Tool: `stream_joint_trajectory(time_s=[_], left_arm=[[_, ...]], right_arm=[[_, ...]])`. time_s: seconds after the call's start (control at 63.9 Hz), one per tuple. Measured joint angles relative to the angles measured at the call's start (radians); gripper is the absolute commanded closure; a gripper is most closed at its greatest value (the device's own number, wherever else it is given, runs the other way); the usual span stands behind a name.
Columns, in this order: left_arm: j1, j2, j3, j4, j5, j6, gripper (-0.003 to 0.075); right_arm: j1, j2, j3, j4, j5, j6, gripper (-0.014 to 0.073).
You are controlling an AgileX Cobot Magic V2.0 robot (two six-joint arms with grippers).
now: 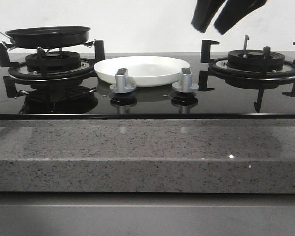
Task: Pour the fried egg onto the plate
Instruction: 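Move the right gripper down to the rim of the white plate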
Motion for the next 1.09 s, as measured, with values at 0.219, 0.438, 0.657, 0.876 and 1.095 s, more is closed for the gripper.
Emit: stream_joint_trajectory(time_s=[0.219,0.438,0.657,0.876,1.095], left_arm=[[0.000,0.000,0.000,0.000,0.000,0.000,0.0608],[0.000,0.000,0.000,0.000,0.000,0.000,0.0608],[0.000,0.000,0.000,0.000,0.000,0.000,0.0608],[0.000,0.000,0.000,0.000,0.000,0.000,0.0608],[0.000,0.000,0.000,0.000,0.000,0.000,0.0608]], right_arm=[[-0.020,0.160,-0.182,0.000,0.087,0.045,0.0266],[-0.060,0.298,-0.341,0.006,0.155,0.090,0.0266],[-0.076,0.406,-0.482,0.060,0.203,0.102,0.0266],[-0.076,0.484,-0.569,0.075,0.210,0.127,0.0266],[-0.084,0.514,-0.587,0.108,0.211,0.131,0.0346]])
